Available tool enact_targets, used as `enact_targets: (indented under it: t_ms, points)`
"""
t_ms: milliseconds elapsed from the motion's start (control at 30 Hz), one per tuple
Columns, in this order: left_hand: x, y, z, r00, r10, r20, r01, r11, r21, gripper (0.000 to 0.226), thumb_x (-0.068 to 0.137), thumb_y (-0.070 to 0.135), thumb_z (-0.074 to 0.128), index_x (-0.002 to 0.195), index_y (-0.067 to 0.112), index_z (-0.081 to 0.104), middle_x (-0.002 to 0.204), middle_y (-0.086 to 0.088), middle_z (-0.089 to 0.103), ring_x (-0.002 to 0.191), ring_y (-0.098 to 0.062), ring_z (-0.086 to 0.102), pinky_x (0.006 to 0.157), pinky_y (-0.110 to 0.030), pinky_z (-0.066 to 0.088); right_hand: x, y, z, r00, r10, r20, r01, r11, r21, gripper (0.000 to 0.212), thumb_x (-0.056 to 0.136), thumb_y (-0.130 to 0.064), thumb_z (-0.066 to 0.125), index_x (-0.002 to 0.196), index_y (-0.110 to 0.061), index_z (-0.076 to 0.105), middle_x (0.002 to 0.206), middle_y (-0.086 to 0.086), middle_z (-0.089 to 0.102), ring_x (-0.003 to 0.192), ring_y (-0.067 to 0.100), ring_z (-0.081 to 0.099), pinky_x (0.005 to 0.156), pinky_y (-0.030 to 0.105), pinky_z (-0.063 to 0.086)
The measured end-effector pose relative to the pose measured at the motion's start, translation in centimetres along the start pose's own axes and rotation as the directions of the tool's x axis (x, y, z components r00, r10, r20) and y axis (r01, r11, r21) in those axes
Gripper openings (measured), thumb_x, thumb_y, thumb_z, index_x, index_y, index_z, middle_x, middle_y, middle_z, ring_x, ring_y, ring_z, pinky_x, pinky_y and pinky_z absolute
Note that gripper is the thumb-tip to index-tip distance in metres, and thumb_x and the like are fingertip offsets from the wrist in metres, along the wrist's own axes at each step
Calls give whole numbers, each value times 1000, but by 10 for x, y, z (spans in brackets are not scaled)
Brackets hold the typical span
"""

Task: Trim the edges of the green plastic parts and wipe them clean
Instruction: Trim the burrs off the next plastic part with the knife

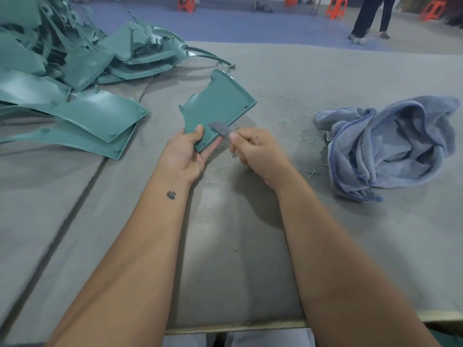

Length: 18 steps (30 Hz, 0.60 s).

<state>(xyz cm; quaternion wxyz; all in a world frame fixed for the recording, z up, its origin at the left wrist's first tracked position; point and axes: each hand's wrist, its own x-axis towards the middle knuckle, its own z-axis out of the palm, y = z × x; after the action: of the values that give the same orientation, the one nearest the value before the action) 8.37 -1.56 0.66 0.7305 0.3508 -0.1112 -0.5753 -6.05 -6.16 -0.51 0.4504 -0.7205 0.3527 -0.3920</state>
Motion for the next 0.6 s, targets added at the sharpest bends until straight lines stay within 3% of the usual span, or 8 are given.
enact_targets:
  t_ms: [67,167,233,333,400,500,600]
  points:
    - [1,0,0,1000,-1,-4,1,1000,-9,15,100,0,42,102,1,57,93,-17,68,82,-26,68,56,-29,59,0,0,0,1000,8,-6,-8,999,51,35,99,-16,47,65,-15,54,43,-11,35,42,6,28,46,19,26]
    - [1,0,-1,1000,-1,-6,1,1000,-14,15,100,-1,43,102,2,57,94,-16,68,83,-26,69,56,-29,59,1,0,-6,994,60,-89,-32,957,290,35,101,-16,44,67,-13,53,46,-6,29,43,7,22,42,18,22]
    - [2,0,-2,1000,-4,-11,4,1000,-9,15,99,-1,43,103,2,57,96,-16,68,84,-26,69,56,-29,59,2,2,-5,993,46,-104,-19,969,244,35,101,-17,45,67,-15,52,46,-7,30,42,7,23,42,18,22]
    - [3,-1,-1,1000,2,-3,-2,1000,0,17,100,0,42,105,2,57,99,-16,68,87,-27,68,59,-30,59,1,3,3,999,-18,-29,18,1000,4,35,98,-19,47,64,-19,52,42,-13,35,42,3,28,45,18,25]
    - [4,-1,-1,1000,3,-2,-3,1000,0,16,100,-1,42,106,2,57,99,-16,68,87,-27,69,59,-30,59,2,4,3,999,-7,-51,8,1000,17,35,97,-19,48,62,-20,52,42,-13,34,43,4,28,46,20,25]
    - [3,-1,-1,1000,1,1,-1,1000,-9,15,99,-1,43,103,1,57,96,-16,69,83,-27,69,58,-30,59,4,3,-1,984,63,-165,-33,983,180,35,99,-19,46,64,-19,52,45,-10,30,45,11,23,43,22,21]
    - [3,-1,-1,1000,5,4,-5,1000,-5,15,100,-1,42,105,1,57,98,-17,67,86,-28,68,59,-30,60,2,2,3,996,-3,-84,4,1000,19,34,98,-19,46,64,-20,51,43,-14,33,43,5,27,44,20,25]
